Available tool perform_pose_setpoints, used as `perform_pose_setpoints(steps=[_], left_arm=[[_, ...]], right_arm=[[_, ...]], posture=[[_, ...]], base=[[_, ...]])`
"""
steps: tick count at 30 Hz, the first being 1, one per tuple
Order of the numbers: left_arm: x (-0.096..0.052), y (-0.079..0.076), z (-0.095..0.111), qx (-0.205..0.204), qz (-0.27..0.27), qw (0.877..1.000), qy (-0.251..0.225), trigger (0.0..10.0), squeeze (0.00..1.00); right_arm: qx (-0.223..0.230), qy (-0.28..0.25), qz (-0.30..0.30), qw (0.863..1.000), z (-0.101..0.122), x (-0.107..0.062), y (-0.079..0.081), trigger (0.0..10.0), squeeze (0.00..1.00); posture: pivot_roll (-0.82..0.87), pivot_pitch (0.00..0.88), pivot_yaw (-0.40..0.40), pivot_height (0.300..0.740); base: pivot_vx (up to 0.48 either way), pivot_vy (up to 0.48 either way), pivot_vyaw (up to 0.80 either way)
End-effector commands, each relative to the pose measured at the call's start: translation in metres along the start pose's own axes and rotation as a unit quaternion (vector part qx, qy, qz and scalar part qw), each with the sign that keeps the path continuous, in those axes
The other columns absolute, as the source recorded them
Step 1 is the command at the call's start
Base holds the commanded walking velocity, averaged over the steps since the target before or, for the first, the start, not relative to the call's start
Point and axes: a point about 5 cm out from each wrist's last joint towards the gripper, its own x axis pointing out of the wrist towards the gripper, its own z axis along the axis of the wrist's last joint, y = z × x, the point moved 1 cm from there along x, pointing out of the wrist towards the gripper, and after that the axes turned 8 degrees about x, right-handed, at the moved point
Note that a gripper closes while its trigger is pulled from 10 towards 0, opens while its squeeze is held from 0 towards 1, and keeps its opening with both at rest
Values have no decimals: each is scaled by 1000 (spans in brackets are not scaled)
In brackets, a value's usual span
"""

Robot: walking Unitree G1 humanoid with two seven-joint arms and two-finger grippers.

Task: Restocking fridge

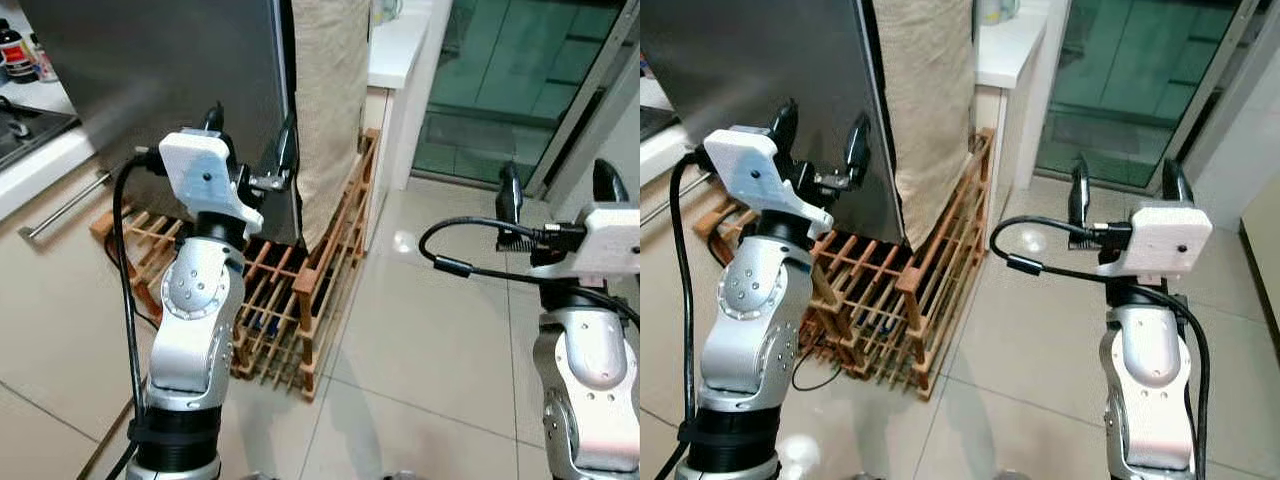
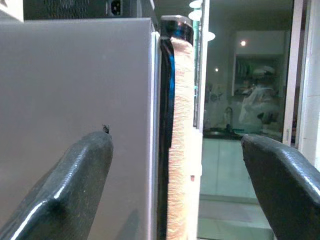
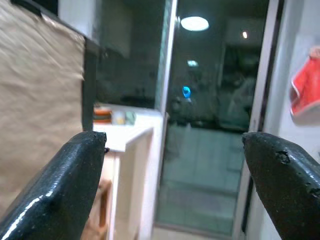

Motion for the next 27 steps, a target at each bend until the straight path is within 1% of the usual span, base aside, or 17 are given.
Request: perform_pose_setpoints(steps=[1,4,20,24,27], left_arm=[[2,3,1,-9,13,1000,3,10000,0],[4,10,3,-15,39,999,0,10000,0],[4,15,3,-10,71,997,1,10000,0],[5,16,3,-10,76,997,1,10000,0],[5,18,0,-8,82,997,10,10000,0]], right_arm=[[5,12,-5,1000,-4,-1,-1,10000,0],[1,26,5,1000,-8,0,1,10000,0],[-1,41,19,999,-16,1,2,10000,0],[0,45,23,999,-19,0,2,10000,0],[0,47,25,999,-20,-1,2,10000,0]], posture=[[-106,0,56,727],[-107,0,51,727],[-105,0,38,727],[-106,0,37,727],[-107,0,35,727]], base=[[480,0,0],[480,0,0],[480,0,0],[0,0,0],[0,0,0]])
